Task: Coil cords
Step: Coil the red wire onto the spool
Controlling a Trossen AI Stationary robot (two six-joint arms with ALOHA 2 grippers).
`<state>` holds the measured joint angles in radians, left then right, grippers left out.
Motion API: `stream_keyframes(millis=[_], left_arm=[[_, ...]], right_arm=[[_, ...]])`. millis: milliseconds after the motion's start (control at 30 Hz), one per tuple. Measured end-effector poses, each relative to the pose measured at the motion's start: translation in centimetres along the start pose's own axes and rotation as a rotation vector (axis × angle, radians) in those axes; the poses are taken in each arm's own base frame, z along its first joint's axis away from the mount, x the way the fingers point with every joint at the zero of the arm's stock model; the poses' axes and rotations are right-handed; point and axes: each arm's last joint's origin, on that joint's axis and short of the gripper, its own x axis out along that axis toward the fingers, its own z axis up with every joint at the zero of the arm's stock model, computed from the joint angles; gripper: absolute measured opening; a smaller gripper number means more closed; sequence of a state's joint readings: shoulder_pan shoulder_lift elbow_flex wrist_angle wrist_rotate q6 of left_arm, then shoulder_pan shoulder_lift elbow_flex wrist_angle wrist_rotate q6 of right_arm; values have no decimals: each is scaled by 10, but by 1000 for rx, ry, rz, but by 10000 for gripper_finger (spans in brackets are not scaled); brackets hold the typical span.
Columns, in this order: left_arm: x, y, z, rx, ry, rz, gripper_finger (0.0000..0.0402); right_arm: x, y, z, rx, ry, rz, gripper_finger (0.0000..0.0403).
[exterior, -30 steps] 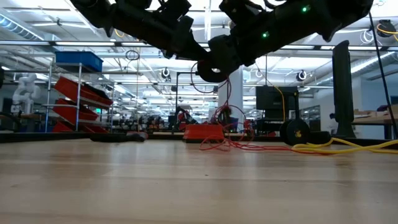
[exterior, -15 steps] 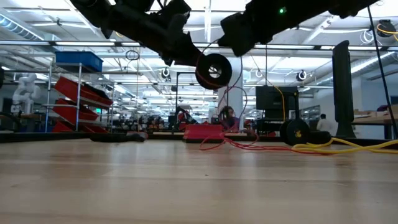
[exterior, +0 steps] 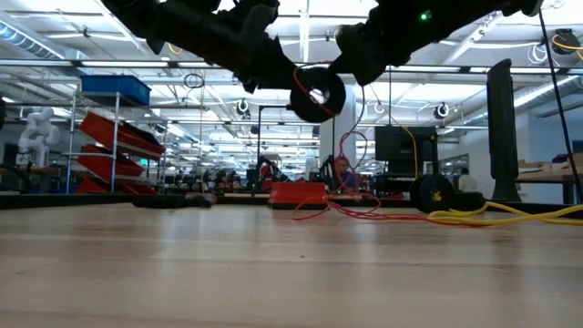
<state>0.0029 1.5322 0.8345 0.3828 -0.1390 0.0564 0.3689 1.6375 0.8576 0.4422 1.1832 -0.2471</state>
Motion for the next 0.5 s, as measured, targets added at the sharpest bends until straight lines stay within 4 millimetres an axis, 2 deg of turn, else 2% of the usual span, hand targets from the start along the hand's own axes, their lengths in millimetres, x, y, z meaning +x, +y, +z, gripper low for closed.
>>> stream_keyframes(millis=[500], left_arm=[[1,7,6,-145,-72,-112,0]], right_arm=[[-5,1,1,-74,4,-37,0]])
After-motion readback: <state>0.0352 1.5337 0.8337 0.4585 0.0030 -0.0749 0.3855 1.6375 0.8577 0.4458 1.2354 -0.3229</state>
